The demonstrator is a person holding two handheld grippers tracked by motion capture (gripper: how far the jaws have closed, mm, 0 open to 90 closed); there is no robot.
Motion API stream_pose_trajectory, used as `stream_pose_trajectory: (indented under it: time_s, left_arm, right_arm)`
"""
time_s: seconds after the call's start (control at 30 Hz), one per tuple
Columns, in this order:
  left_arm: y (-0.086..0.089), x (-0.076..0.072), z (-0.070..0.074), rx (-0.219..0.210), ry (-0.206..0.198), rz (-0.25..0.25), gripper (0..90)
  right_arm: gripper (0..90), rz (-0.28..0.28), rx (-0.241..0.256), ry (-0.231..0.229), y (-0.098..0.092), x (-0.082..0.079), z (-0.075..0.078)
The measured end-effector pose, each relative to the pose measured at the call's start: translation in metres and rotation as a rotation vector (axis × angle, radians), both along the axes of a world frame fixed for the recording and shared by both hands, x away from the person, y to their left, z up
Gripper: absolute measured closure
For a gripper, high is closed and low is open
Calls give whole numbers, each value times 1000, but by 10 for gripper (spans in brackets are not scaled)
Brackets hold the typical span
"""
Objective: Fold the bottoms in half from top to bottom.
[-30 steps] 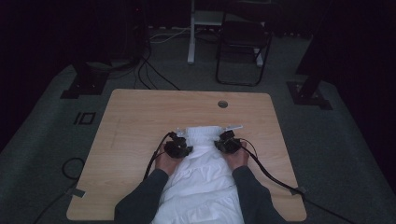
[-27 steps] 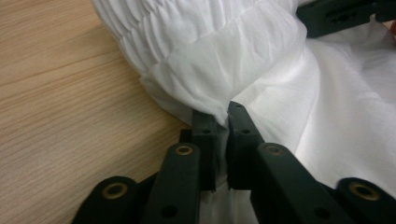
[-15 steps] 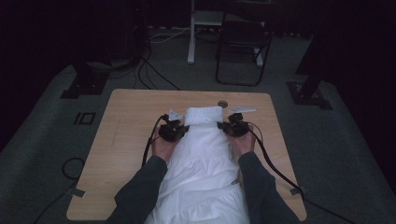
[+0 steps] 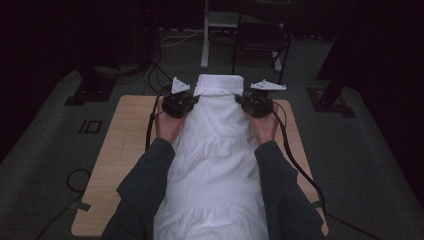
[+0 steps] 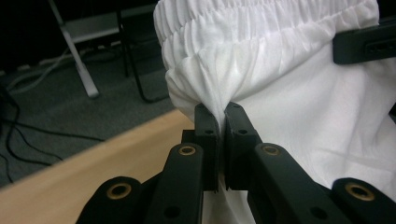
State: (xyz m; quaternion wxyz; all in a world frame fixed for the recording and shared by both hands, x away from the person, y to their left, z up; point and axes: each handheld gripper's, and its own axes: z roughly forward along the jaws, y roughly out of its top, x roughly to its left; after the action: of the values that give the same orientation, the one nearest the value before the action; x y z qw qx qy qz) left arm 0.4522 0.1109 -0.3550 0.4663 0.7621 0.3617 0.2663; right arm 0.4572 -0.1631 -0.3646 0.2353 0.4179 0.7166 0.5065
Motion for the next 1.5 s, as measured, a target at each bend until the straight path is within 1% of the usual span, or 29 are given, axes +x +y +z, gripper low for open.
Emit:
stream_pose_trajectory:
  time_s: [0.1, 0.13, 0.17, 0.23, 0.3, 0.33, 0.4, 0.5, 0.57, 0.7, 0.73, 0.77, 0.8, 0.83, 0.9, 0.93, 0.97, 1.03, 1.07, 1.1, 1.17, 1.23, 1.27, 1.3, 1.33, 1.37, 1.4, 1.43, 1.5]
  left_arm:
    - [0, -1, 4, 37, 1, -27, 860]
    - [0, -1, 4, 37, 1, -27, 860]
    - [1, -4, 2, 36, 8, -35, 860]
    - [2, -8, -2, 35, 17, -47, 860]
    - [2, -12, -6, 56, 23, -54, 860]
    - [1, -16, -7, 64, 17, -59, 860]
    - [1, -25, -10, 59, 16, -74, 860]
    - [3, -43, -16, 32, 17, -93, 858]
    - [6, -60, -24, 22, 23, -110, 857]
    - [14, -94, -37, 3, 36, -137, 854]
    - [14, -94, -37, 3, 36, -137, 854]
    - [14, -94, -37, 3, 36, -137, 854]
    - [22, -128, -55, -1, 51, -167, 852]
    - [24, -137, -61, -7, 61, -176, 852]
    - [26, -153, -75, 8, 77, -182, 851]
    - [28, -160, -83, -3, 92, -185, 849]
    - [29, -167, -93, -7, 111, -187, 848]
    - [28, -180, -114, 25, 144, -183, 843]
    - [28, -185, -125, 20, 175, -184, 844]
    - [27, -189, -136, 33, 202, -185, 844]
    - [25, -195, -154, 62, 241, -184, 845]
    - [23, -195, -167, 86, 266, -181, 846]
    - [23, -195, -170, 79, 277, -174, 846]
    - [23, -195, -170, 79, 277, -174, 846]
    - [24, -194, -173, 77, 289, -169, 846]
    - [22, -193, -179, 107, 293, -160, 845]
    - [21, -192, -181, 120, 295, -158, 846]
    - [20, -191, -183, 130, 295, -157, 845]
    - [20, -189, -187, 135, 304, -152, 845]
  right_arm:
    - [849, 8, -12, -2, -2, -4, 2]
    - [849, 8, -12, -2, -2, -4, 2]
    - [848, 13, -19, 2, -2, -6, 0]
    - [848, 35, -7, 15, -4, -13, -7]
    - [847, 51, -7, 26, -6, -18, -12]
    - [847, 57, -8, 28, -6, -20, -14]
    - [847, 66, -19, 32, -8, -29, -19]
    - [847, 93, -10, 43, -12, -44, -27]
    - [847, 113, -10, 46, -13, -54, -32]
    - [847, 170, -28, 59, -14, -86, -47]
    - [847, 170, -28, 59, -14, -86, -47]
    - [847, 184, -32, 60, -14, -92, -50]
    - [848, 217, -52, 55, -12, -114, -60]
    - [848, 229, -54, 62, -12, -121, -65]
    - [848, 251, -65, 91, -10, -133, -77]
    - [847, 263, -72, 105, -9, -138, -84]
    - [847, 272, -77, 122, -9, -143, -91]
    - [847, 275, -97, 148, -7, -153, -107]
    - [847, 282, -105, 169, -6, -157, -116]
    - [846, 283, -116, 186, -4, -161, -125]
    - [846, 282, -133, 221, -2, -166, -143]
    - [845, 278, -141, 257, -1, -167, -159]
    - [845, 277, -140, 271, -1, -167, -165]
    - [843, 273, -135, 283, 0, -167, -169]
    - [843, 273, -135, 283, 0, -167, -169]
    - [834, 266, -141, 288, 1, -167, -175]
    - [822, 261, -144, 294, 2, -166, -176]
    - [800, 256, -151, 298, 3, -166, -178]
    - [738, 237, -173, 297, 5, -165, -182]
